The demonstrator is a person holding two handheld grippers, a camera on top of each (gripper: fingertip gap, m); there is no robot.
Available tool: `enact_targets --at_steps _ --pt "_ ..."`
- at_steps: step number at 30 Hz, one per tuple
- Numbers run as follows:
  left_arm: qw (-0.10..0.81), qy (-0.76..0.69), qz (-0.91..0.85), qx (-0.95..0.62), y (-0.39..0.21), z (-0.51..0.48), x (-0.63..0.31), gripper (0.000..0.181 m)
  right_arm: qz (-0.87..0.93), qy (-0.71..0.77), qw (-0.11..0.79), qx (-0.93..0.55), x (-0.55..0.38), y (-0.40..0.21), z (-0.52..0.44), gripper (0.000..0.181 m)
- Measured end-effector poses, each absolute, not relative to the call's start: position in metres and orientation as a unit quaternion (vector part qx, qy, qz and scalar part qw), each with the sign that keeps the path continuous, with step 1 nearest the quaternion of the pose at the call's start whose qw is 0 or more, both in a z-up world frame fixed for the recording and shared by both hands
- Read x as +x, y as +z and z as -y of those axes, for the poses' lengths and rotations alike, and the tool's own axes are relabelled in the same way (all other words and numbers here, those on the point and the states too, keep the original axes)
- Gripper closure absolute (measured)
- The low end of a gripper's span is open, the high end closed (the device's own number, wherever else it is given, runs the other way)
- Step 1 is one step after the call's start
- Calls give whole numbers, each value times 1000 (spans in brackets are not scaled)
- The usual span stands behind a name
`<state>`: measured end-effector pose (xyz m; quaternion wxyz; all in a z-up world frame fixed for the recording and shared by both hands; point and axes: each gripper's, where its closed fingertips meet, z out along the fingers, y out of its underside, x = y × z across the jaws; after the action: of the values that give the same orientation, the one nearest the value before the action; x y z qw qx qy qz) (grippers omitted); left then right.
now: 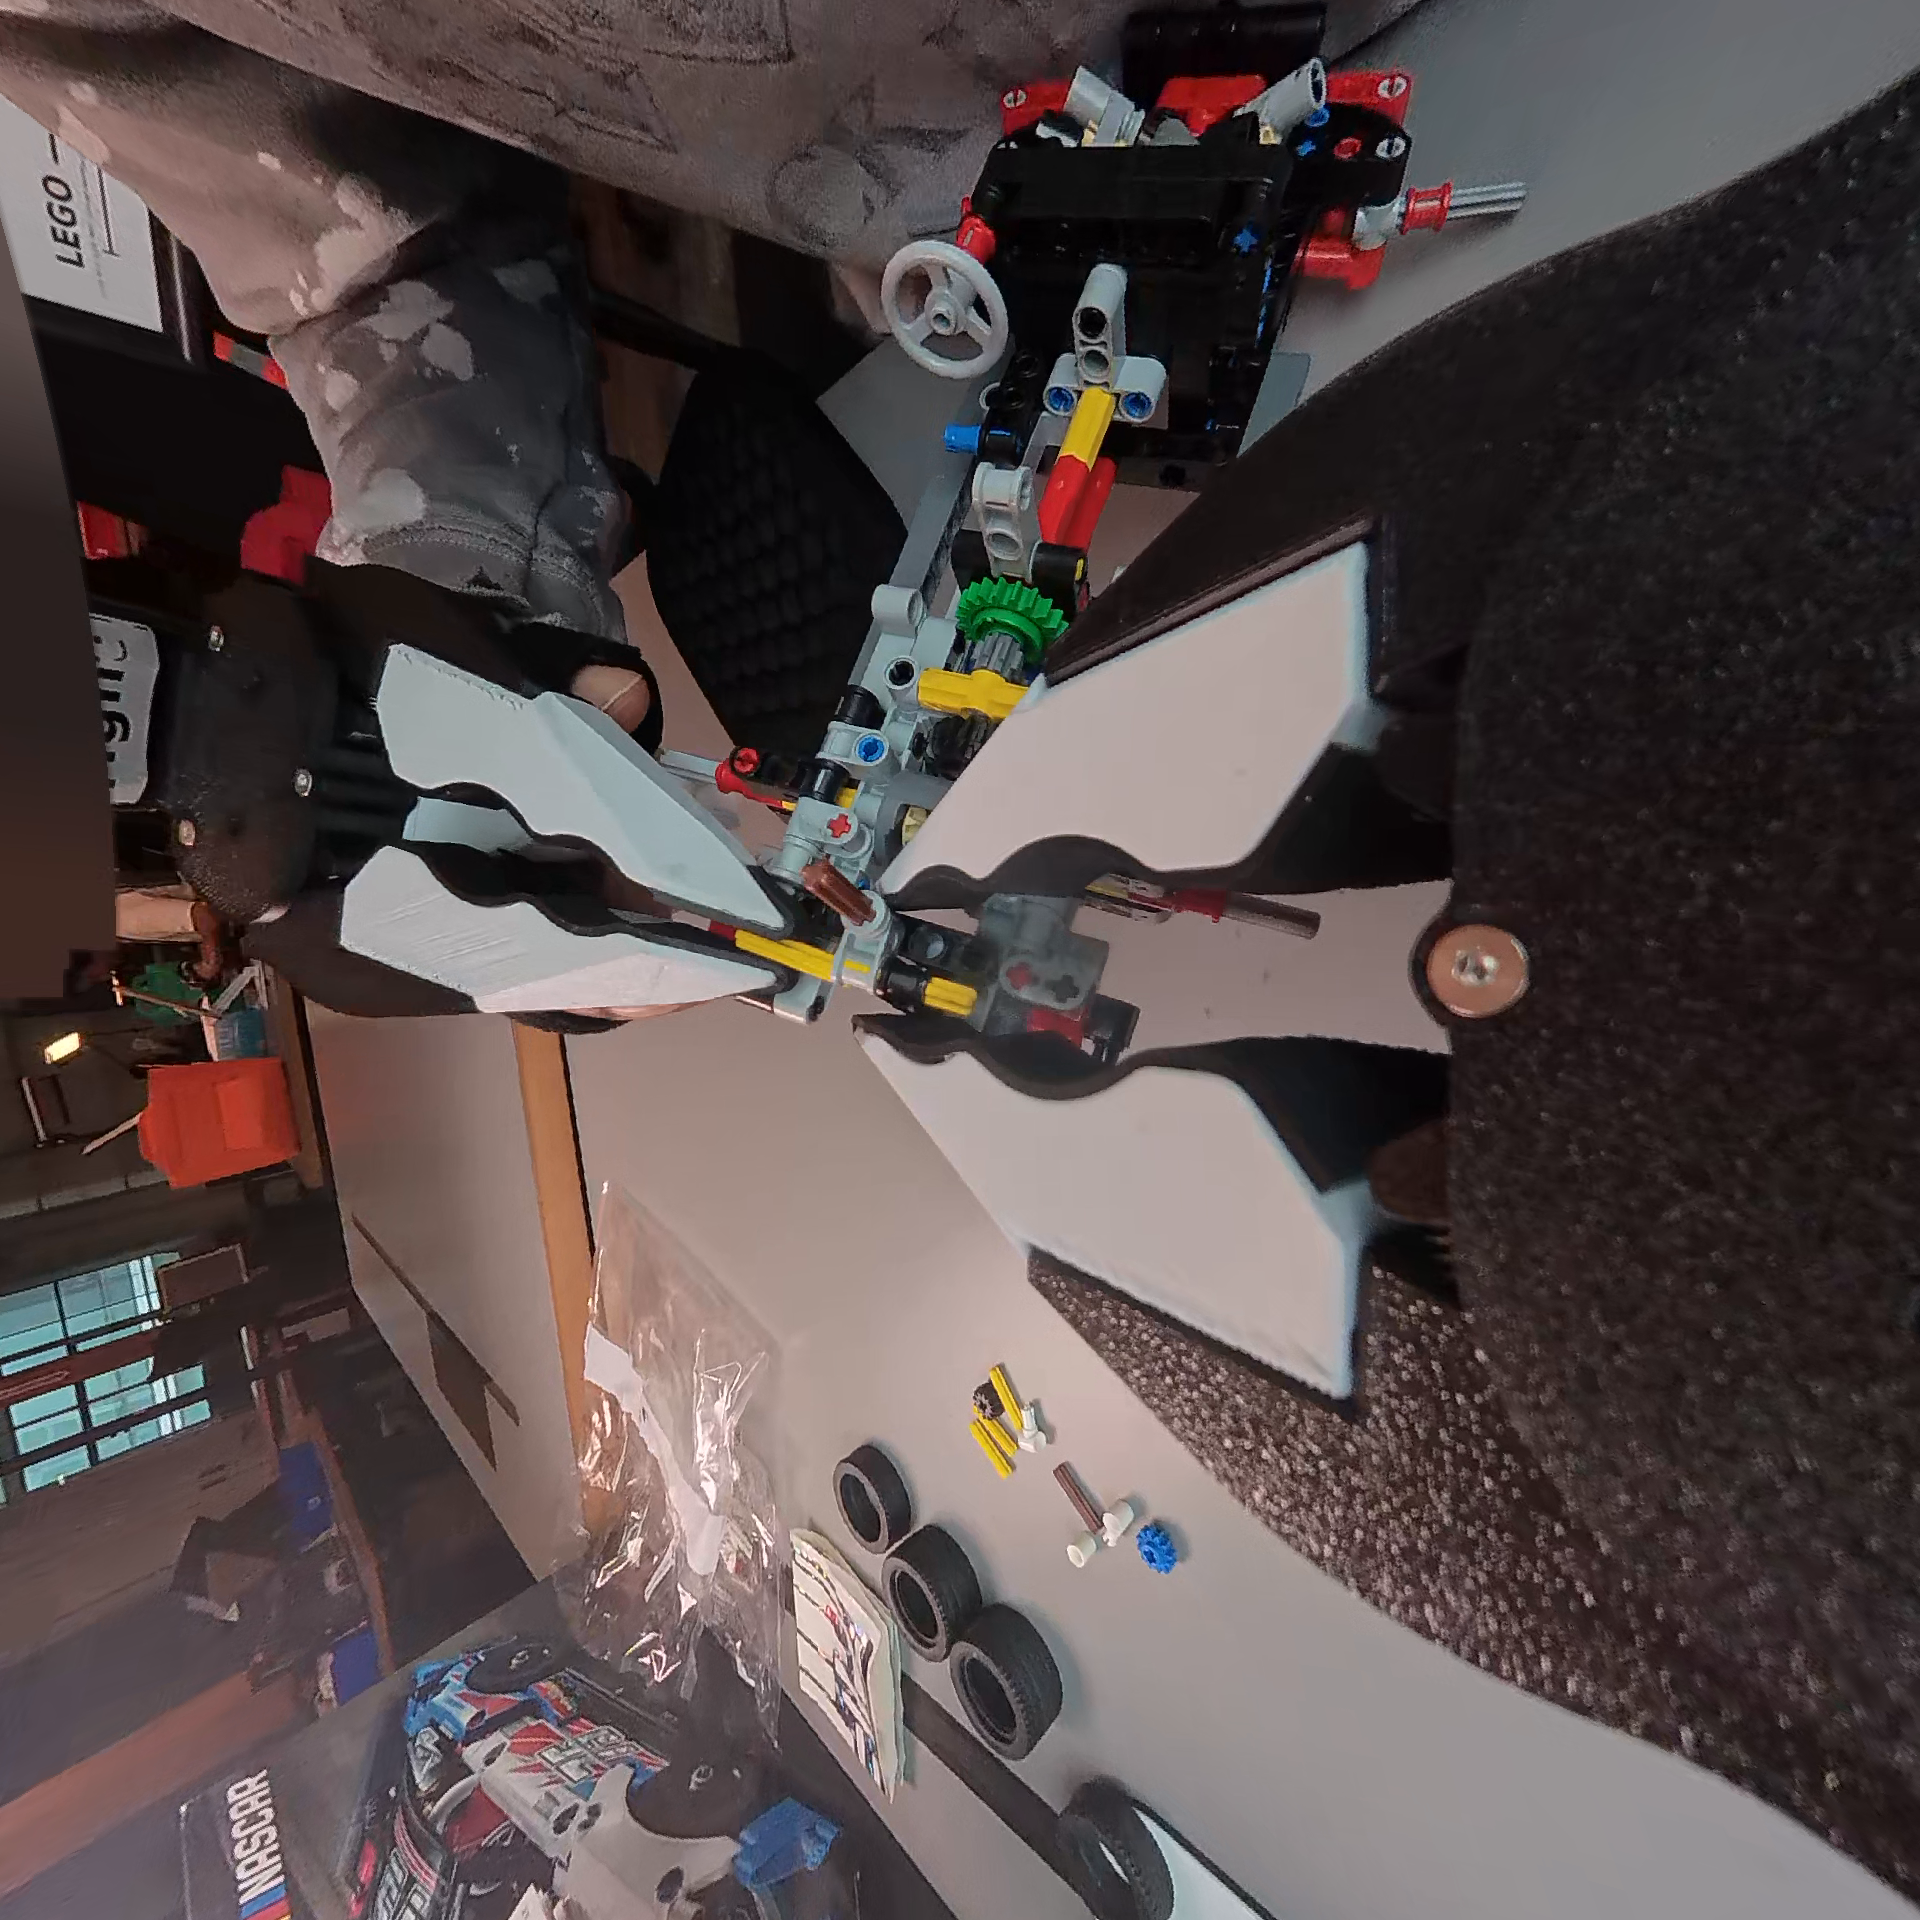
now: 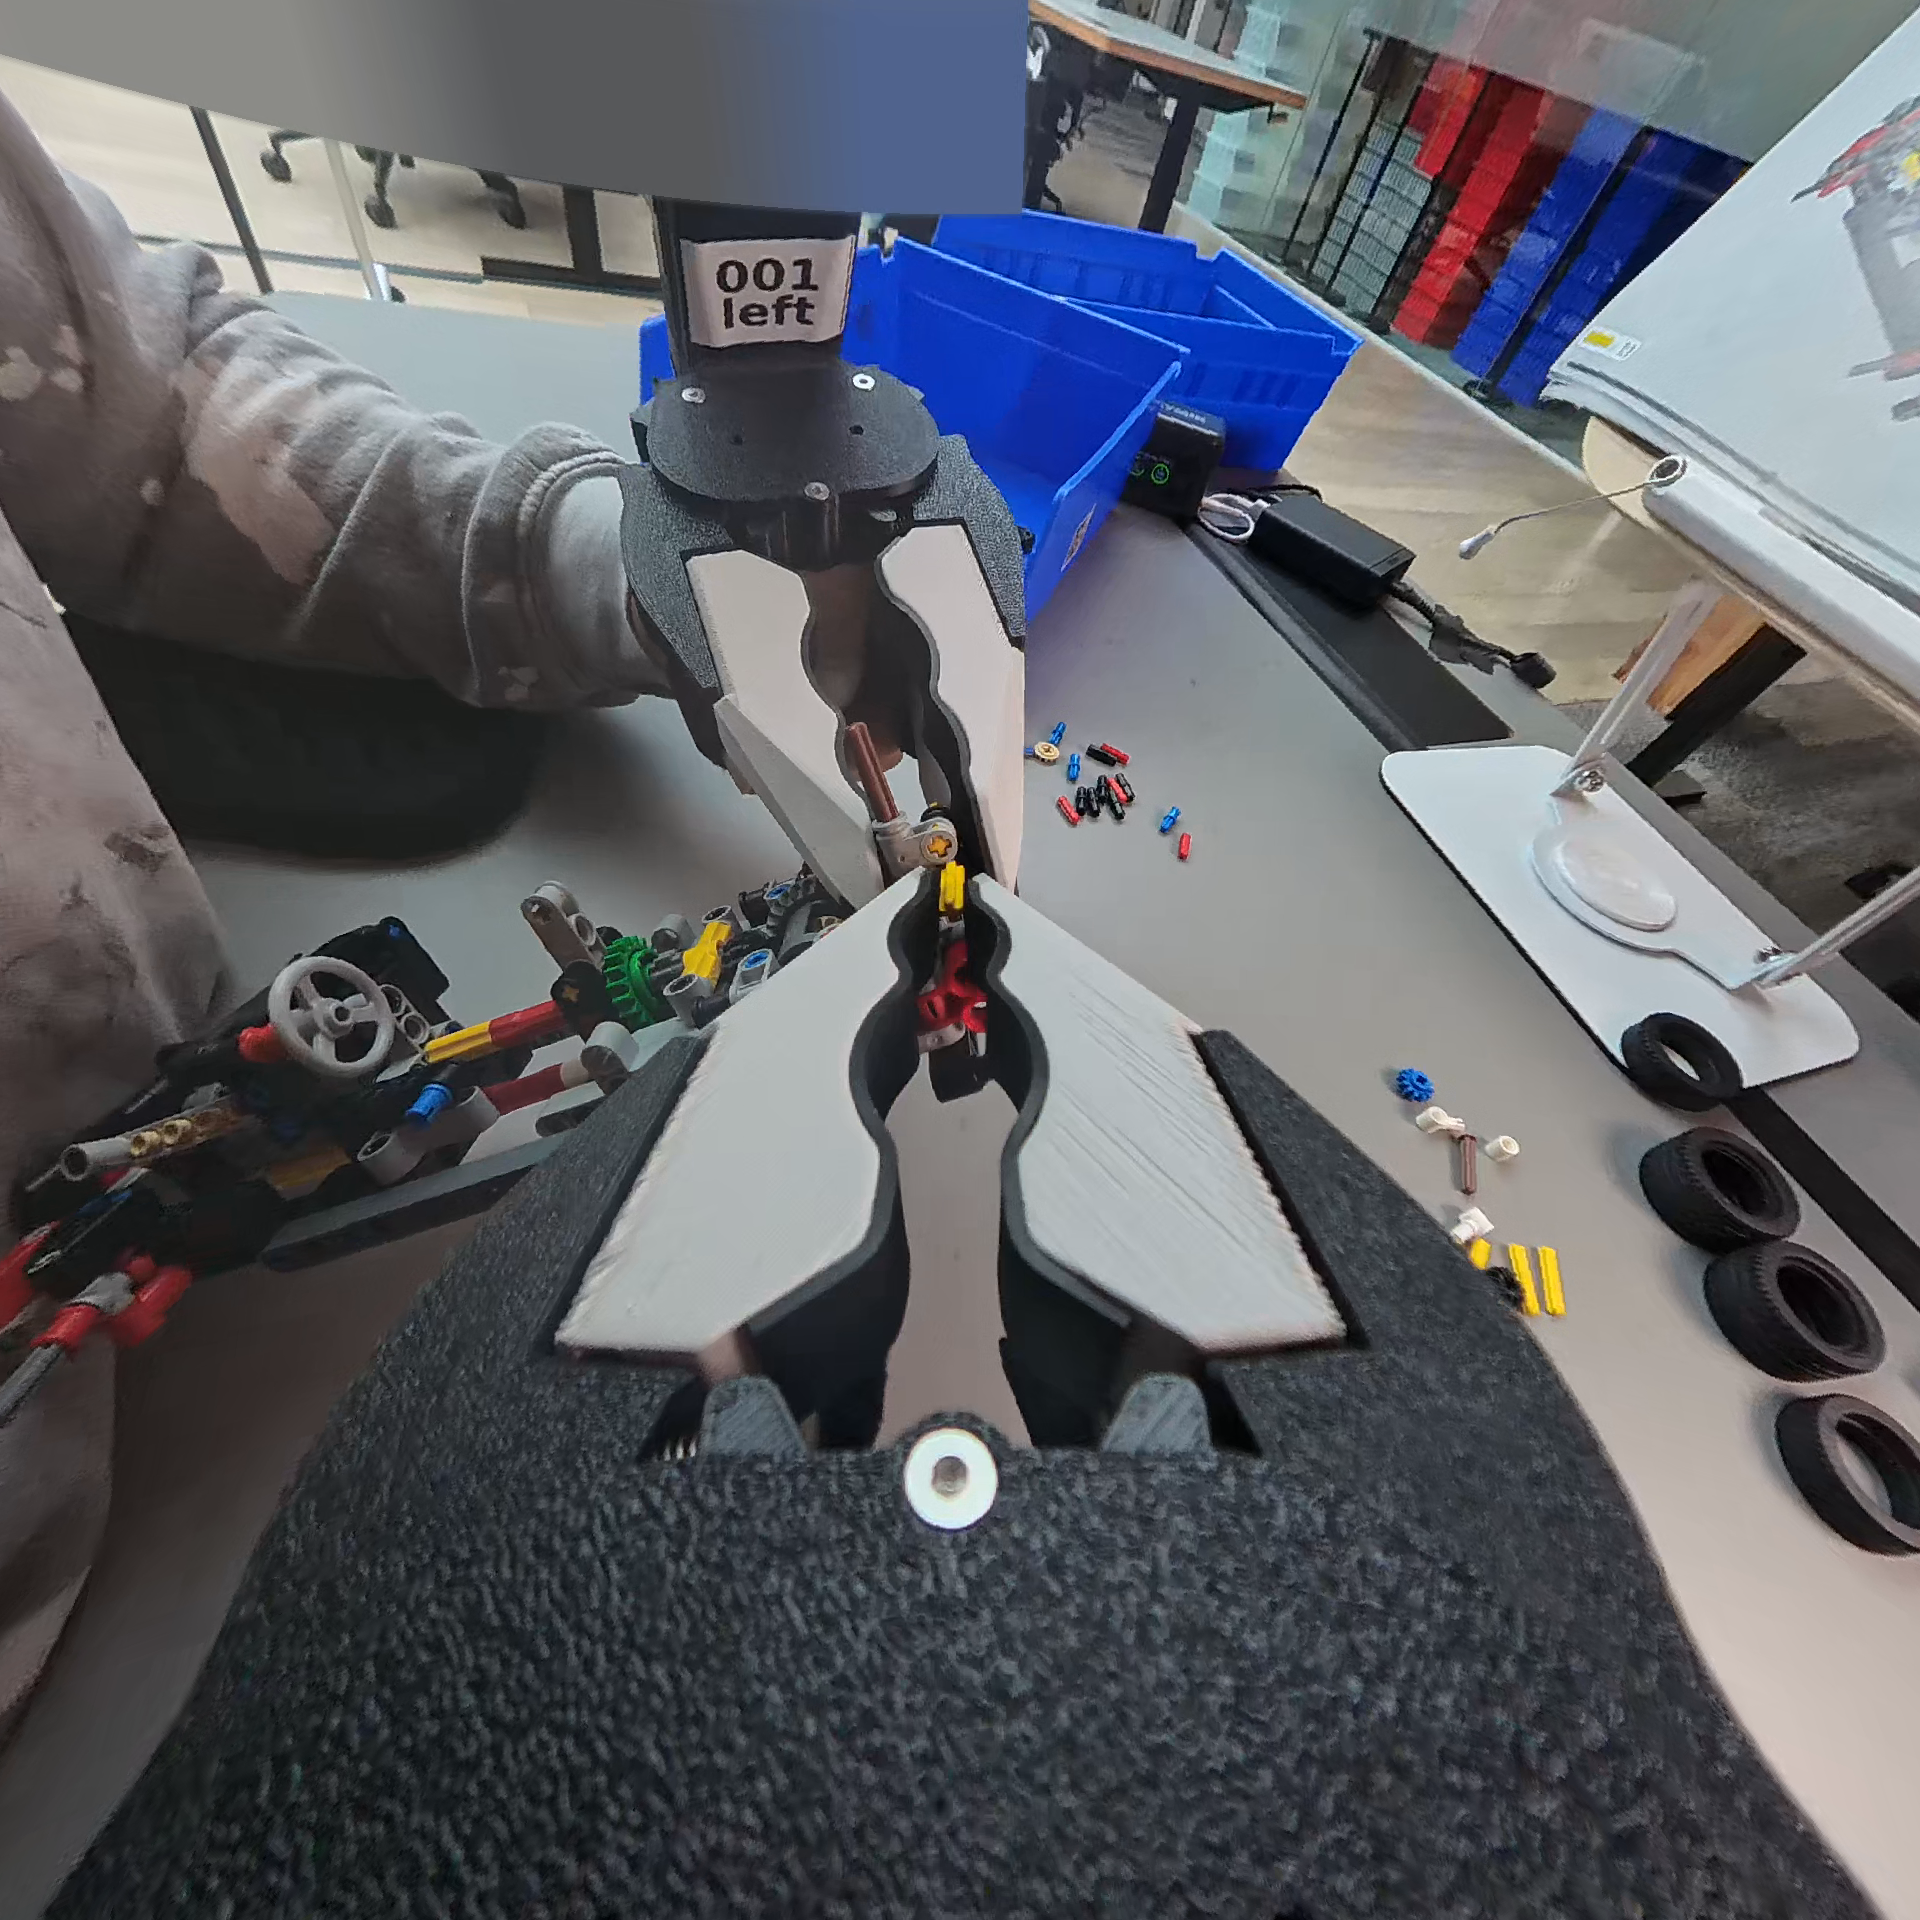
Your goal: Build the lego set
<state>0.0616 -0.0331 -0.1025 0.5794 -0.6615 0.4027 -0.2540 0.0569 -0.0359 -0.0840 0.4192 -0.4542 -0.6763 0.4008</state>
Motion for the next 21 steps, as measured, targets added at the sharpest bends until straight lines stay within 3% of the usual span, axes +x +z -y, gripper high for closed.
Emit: enact_targets --at_steps 21 --pt "591 -299 -394 -637 -88 45 62 163 641 473 457 -397 60 -59 49 180"
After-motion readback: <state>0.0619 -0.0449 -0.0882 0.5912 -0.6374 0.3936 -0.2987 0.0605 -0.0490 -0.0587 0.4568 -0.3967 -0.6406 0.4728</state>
